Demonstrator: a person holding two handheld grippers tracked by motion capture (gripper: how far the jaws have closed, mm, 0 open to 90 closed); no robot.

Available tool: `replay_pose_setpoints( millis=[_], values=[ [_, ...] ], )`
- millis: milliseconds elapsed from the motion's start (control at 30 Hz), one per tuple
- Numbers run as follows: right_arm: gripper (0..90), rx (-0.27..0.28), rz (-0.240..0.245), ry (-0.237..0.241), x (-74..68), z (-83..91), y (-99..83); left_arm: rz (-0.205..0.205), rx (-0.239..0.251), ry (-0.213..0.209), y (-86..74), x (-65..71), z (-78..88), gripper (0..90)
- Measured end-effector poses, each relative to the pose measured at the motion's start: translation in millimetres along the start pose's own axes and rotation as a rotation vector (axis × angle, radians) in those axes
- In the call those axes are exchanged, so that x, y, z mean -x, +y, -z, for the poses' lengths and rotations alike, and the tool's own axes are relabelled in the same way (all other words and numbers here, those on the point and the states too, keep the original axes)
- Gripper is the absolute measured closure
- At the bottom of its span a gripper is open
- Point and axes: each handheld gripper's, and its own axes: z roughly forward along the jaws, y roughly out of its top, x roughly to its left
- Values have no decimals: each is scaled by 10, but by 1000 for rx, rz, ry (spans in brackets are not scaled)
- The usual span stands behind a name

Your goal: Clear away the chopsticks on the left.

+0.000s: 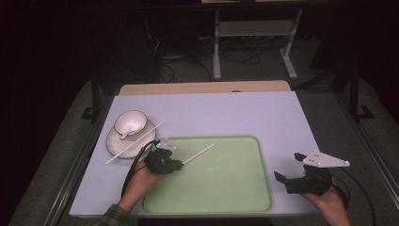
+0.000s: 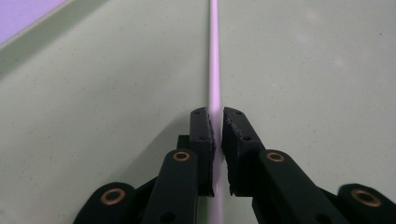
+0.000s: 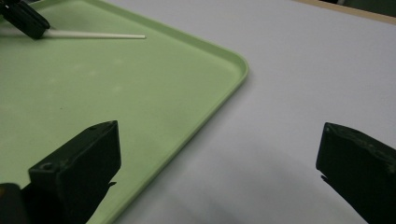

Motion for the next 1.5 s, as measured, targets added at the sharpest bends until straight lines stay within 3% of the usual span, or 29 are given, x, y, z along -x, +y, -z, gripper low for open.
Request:
replay_pose_setpoints(
  millis=[233, 400, 700, 867, 1067, 1167, 1367, 1500],
  values=[
    [0, 3, 2, 9, -15, -6, 10, -1, -1, -4, 0, -2, 6, 818],
    [0, 2, 6, 9, -19, -10, 20, 6, 25, -9, 30, -35, 54, 801],
    [0, 9, 10, 12, -44, -14, 34, -42, 73, -58, 220, -140, 82, 798],
    [0, 12, 9, 16, -51, -12, 38, -84, 72, -109, 375, -159, -51, 898],
    [0, 16, 4, 18, -49, -10, 42, -118, 67, -129, 547, -149, -189, 899],
    [0, 17, 7, 20, -55, -17, 46, -113, 76, -148, 670, -155, -286, 899],
    [0, 16, 6, 24, -59, -25, 46, -138, 70, -155, 852, -109, -420, 900],
    [0, 17, 4, 23, -57, -24, 45, -154, 73, -136, 1002, -65, -539, 900]
  ],
)
